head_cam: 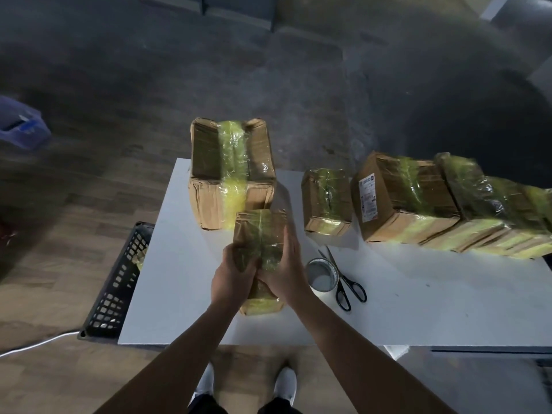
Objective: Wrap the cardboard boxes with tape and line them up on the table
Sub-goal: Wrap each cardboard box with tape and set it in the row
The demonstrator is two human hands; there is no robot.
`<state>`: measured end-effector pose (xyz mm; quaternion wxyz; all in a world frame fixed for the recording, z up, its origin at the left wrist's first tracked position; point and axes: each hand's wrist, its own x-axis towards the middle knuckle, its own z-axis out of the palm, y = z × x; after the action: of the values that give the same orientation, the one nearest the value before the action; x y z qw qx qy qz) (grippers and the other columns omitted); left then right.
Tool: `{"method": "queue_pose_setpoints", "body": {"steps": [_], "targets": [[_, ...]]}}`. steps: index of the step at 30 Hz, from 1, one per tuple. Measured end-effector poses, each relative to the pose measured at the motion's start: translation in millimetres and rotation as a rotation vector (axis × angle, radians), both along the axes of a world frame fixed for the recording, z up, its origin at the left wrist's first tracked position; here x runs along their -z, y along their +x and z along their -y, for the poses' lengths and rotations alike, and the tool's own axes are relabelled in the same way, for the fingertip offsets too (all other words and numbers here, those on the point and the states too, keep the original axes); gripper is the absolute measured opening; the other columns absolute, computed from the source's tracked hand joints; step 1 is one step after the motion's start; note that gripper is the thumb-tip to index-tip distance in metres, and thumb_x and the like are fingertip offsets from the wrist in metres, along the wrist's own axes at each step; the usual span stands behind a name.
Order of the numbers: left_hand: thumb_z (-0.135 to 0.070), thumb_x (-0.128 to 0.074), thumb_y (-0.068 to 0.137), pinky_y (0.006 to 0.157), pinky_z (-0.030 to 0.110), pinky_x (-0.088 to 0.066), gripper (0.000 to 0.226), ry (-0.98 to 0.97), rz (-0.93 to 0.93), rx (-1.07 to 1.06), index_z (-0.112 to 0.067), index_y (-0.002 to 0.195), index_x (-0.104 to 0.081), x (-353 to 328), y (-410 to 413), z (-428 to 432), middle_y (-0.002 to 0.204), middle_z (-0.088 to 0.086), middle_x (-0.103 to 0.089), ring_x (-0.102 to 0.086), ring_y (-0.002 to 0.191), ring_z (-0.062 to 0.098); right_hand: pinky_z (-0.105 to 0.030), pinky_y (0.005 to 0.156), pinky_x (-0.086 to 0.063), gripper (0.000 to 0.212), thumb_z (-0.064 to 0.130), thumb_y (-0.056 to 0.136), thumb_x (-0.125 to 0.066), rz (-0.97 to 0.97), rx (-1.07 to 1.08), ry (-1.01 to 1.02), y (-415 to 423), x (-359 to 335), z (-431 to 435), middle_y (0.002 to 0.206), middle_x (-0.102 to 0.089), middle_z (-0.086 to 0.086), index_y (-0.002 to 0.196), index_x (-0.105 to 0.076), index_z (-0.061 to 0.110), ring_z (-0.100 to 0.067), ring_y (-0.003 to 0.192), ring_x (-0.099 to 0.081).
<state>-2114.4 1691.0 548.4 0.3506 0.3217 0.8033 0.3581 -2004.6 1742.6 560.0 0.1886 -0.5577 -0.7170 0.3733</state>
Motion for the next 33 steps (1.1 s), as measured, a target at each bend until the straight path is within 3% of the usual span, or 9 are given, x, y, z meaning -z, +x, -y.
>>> {"method": "queue_pose_setpoints", "body": {"steps": [7, 10, 12, 14, 16, 19, 23, 29, 33], "targets": [[-0.04, -0.066, 0.087, 0.081, 0.044, -0.055, 0.047, -0.102, 0.078, -0.068, -0.011, 0.117, -0.046, -5.1, 2.3, 0.1, 0.106, 0.009, -0.063, -0.059, 0.089, 0.026, -0.039, 0.115, -0.03, 0.098, 0.018, 0.086, -0.071, -0.096, -0.103, -0.043, 10.5, -3.6, -7.2, 0.16, -0.017, -0.004, 0.155, -0.001, 0.02, -0.02, 0.145, -0.024], [-0.04, -0.074, 0.08, 0.067, 0.042, -0.06, 0.056, -0.155, 0.303, -0.08, -0.006, 0.117, -0.051, -8.4, -0.1, 17.2, 0.103, 0.011, -0.065, -0.065, 0.087, 0.027, -0.018, 0.085, -0.05, 0.084, 0.015, 0.093, -0.062, 0.093, -0.335, 0.016, 23.9, -19.2, -28.2, 0.155, -0.032, -0.009, 0.155, -0.005, 0.022, -0.017, 0.109, -0.062], [-0.04, -0.076, 0.079, 0.066, 0.044, -0.06, 0.06, -0.178, 0.366, -0.092, -0.005, 0.119, -0.048, -16.4, -2.2, 30.0, 0.105, 0.011, -0.063, -0.067, 0.086, 0.029, -0.025, 0.085, -0.05, 0.069, 0.028, 0.092, -0.063, 0.281, -0.385, 0.163, 29.0, -25.9, -39.0, 0.142, -0.05, -0.007, 0.151, -0.029, 0.019, -0.019, 0.105, -0.062], [-0.036, -0.08, 0.076, 0.076, 0.046, -0.056, 0.065, -0.113, 0.1, -0.128, -0.002, 0.119, -0.044, -19.7, -8.1, 38.5, 0.113, 0.014, -0.052, -0.061, 0.095, 0.035, -0.032, 0.081, -0.049, 0.04, 0.043, 0.095, -0.056, 0.387, -0.283, 0.152, 32.3, -27.0, -41.9, 0.109, -0.064, -0.006, 0.121, -0.058, 0.012, -0.02, 0.094, -0.062], [-0.025, -0.08, 0.077, 0.084, 0.044, -0.048, 0.06, 0.073, -0.322, -0.056, 0.001, 0.12, -0.048, -25.7, -17.2, 40.1, 0.118, 0.019, -0.048, -0.052, 0.107, 0.037, -0.028, 0.06, -0.046, 0.041, 0.055, 0.096, -0.046, 0.39, -0.277, -0.067, 40.0, -20.2, -39.4, 0.073, -0.057, 0.0, 0.085, -0.058, 0.017, -0.015, 0.064, -0.056], [-0.026, -0.076, 0.079, 0.102, 0.051, -0.039, 0.061, 0.215, -0.627, 0.317, -0.008, 0.133, -0.051, -36.9, -32.5, 23.1, 0.142, 0.015, -0.044, -0.039, 0.132, 0.039, -0.024, 0.052, -0.035, 0.035, 0.057, 0.09, -0.055, 0.334, -0.424, -0.269, 47.5, -13.9, -35.1, 0.062, -0.051, 0.007, 0.076, -0.052, 0.025, -0.009, 0.053, -0.047], [-0.06, -0.062, 0.082, 0.119, 0.055, -0.009, 0.086, 0.006, -0.671, 0.842, -0.031, 0.152, -0.022, -36.3, -44.8, -6.6, 0.163, -0.002, -0.008, 0.005, 0.15, 0.028, -0.026, 0.055, -0.032, 0.031, 0.048, 0.09, -0.059, 0.395, -0.519, -0.195, 41.6, -14.2, -45.0, 0.063, -0.049, 0.004, 0.071, -0.047, 0.027, -0.01, 0.055, -0.048], [-0.093, -0.041, 0.065, 0.11, 0.053, -0.03, 0.099, -0.255, -0.862, 0.607, -0.02, 0.132, -0.04, -26.5, -49.6, -4.0, 0.137, 0.009, -0.043, -0.04, 0.127, 0.028, -0.028, 0.074, -0.051, 0.028, 0.038, 0.095, -0.055, 0.31, -0.468, 0.306, 21.3, -20.2, -47.1, 0.096, -0.064, 0.001, 0.11, -0.063, 0.016, -0.014, 0.083, -0.061], [-0.096, -0.033, 0.063, 0.084, 0.035, -0.046, 0.101, -0.334, -0.748, 0.477, -0.015, 0.121, -0.043, -20.6, -45.8, 2.5, 0.119, 0.006, -0.048, -0.049, 0.108, 0.022, -0.035, 0.095, -0.046, 0.062, 0.048, 0.085, -0.064, 0.304, -0.291, 0.168, 17.7, -14.6, -43.3, 0.132, -0.046, -0.003, 0.137, -0.044, 0.022, -0.019, 0.116, -0.05]]}}
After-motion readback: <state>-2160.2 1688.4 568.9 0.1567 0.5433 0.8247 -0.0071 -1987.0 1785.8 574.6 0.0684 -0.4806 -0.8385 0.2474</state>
